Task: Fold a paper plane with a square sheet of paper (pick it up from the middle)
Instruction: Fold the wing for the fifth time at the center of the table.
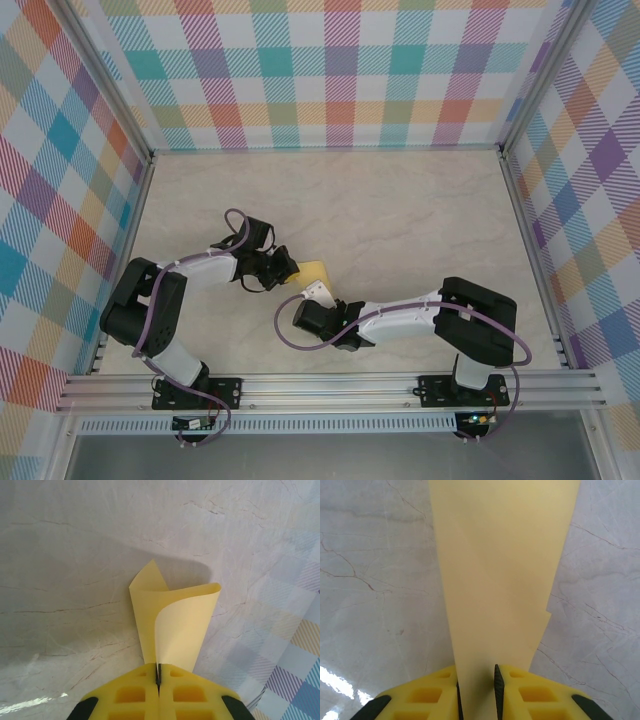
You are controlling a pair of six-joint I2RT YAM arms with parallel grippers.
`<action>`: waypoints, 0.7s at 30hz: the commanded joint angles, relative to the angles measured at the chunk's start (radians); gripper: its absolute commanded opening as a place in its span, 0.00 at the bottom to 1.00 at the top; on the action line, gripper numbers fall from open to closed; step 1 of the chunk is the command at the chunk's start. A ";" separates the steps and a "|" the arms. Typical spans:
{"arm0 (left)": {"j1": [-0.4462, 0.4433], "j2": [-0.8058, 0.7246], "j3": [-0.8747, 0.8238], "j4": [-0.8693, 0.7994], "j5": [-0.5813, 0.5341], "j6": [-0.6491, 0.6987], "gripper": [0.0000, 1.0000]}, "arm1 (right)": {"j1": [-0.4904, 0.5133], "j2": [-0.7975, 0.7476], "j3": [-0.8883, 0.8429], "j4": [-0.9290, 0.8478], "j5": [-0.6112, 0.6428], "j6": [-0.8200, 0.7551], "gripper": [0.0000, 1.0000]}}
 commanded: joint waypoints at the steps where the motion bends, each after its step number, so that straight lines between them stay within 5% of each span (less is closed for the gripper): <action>1: 0.016 -0.004 0.018 -0.032 0.023 0.016 0.00 | -0.009 0.011 0.014 -0.028 0.030 0.020 0.26; 12: 0.016 -0.010 0.027 -0.053 0.022 0.025 0.00 | -0.015 0.044 0.042 -0.034 0.036 0.020 0.28; 21: 0.016 -0.016 0.024 -0.061 0.015 0.027 0.00 | -0.016 0.028 0.031 -0.026 0.026 0.011 0.12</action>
